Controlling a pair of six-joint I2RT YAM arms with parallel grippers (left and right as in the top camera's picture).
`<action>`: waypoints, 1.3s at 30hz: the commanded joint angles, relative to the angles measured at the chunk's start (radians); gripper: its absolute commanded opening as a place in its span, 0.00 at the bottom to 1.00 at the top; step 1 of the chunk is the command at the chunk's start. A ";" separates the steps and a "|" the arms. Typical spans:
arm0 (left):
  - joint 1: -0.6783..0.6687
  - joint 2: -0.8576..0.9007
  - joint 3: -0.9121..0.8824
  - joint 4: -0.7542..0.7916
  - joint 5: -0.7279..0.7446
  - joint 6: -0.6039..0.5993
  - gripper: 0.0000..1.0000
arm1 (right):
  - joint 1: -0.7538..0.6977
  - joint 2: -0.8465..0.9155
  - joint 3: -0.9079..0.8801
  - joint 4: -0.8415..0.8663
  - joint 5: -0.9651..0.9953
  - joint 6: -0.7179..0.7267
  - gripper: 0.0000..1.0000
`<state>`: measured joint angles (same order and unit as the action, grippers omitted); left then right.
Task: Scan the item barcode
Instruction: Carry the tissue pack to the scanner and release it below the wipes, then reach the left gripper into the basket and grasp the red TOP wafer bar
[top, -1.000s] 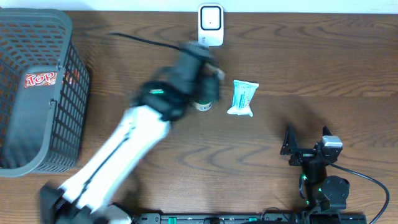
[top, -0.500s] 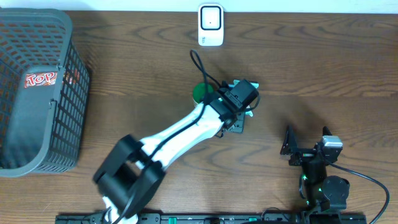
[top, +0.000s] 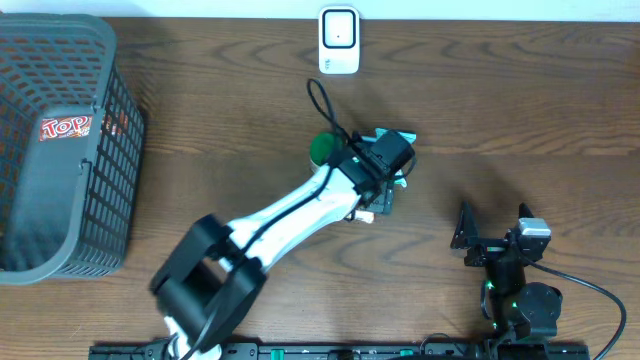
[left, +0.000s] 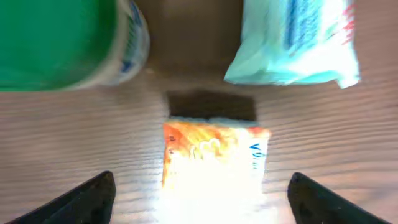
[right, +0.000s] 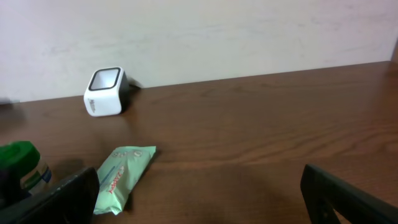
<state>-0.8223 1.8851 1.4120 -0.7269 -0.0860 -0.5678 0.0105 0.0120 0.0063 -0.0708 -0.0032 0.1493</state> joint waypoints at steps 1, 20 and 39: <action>0.008 -0.051 0.006 -0.010 -0.039 0.023 0.59 | -0.002 -0.005 -0.001 -0.004 0.005 0.010 0.99; 0.764 -0.681 0.344 -0.130 -0.394 0.324 1.00 | -0.002 -0.005 -0.001 -0.004 0.005 0.010 0.99; 1.309 -0.074 0.344 0.114 -0.041 0.188 0.98 | -0.002 -0.005 -0.001 -0.004 0.005 0.010 0.99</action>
<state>0.4835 1.7290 1.7592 -0.6453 -0.1333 -0.3599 0.0105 0.0120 0.0063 -0.0704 -0.0032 0.1493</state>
